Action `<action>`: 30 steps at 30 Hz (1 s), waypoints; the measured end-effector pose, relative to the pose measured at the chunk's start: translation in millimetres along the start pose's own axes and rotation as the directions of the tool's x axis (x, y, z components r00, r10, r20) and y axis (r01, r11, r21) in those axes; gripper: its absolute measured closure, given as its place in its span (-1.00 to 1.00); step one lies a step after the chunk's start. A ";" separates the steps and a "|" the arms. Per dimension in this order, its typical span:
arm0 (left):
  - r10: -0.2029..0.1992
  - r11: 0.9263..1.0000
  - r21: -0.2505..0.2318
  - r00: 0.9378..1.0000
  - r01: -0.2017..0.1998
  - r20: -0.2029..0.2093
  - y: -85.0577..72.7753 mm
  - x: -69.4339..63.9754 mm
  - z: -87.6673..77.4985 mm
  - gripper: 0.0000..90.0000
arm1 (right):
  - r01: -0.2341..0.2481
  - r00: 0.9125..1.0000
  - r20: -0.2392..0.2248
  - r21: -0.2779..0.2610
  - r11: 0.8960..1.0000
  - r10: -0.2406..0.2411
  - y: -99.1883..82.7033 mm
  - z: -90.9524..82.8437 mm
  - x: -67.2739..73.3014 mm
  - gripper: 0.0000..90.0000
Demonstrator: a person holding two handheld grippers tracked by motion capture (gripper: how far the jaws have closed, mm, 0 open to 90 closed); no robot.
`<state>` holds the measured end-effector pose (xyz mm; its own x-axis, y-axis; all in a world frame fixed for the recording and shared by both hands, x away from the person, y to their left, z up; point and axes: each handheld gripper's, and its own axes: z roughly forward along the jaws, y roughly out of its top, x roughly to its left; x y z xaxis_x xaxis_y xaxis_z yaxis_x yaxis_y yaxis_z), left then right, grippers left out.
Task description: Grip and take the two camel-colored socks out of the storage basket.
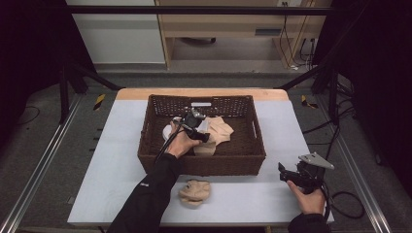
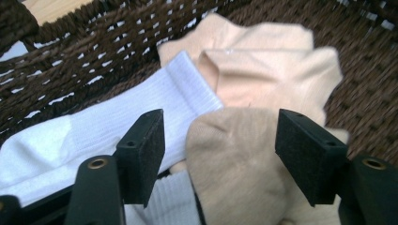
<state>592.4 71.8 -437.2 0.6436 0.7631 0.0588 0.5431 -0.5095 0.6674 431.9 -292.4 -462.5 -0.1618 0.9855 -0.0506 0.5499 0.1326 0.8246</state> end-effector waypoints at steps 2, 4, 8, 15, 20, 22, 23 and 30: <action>0.007 1.000 0.014 1.000 -0.007 0.006 -1.5 1.0 2.3 -0.25 | 0.004 1.000 0.001 0.000 1.000 -0.004 0.3 0.1 0.2 -0.86; 0.007 1.000 0.020 1.000 -0.007 0.020 -2.7 1.6 4.7 -0.26 | 0.004 1.000 0.001 0.000 1.000 -0.004 0.6 0.2 0.6 -0.86; 0.031 0.999 0.033 0.999 -0.032 0.028 -3.9 2.5 6.7 -0.24 | 0.012 1.000 0.000 0.003 1.000 -0.012 0.6 0.6 1.3 -0.85; 0.051 0.996 0.076 0.997 -0.056 0.064 -6.5 0.5 8.9 0.08 | 0.009 1.000 -0.001 0.007 1.000 -0.009 0.6 0.9 1.5 -0.85; 0.024 0.994 0.107 0.995 -0.034 0.094 -6.9 -0.9 8.6 0.32 | 0.008 1.000 0.000 0.008 1.000 -0.008 0.7 0.8 1.8 -0.85; -0.008 0.993 0.119 0.993 -0.006 0.114 -7.2 -0.9 7.6 0.44 | 0.005 1.000 0.000 0.008 1.000 -0.005 0.6 0.6 1.7 -0.85; -0.013 0.992 0.123 0.993 -0.002 0.118 -7.0 -0.8 7.0 0.50 | 0.004 1.000 0.001 0.009 1.000 -0.004 0.6 0.6 1.5 -0.85; -0.076 0.992 0.105 0.988 0.062 0.134 -4.6 1.8 -2.7 0.77 | 0.004 1.000 0.005 0.011 1.000 -0.004 0.5 0.4 1.4 -0.85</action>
<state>589.6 76.6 -438.2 0.6669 0.7395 -0.0917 0.6358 -0.5004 0.5877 432.2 -290.9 -462.4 -0.1599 0.9855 -0.0570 0.5578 0.1378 0.8184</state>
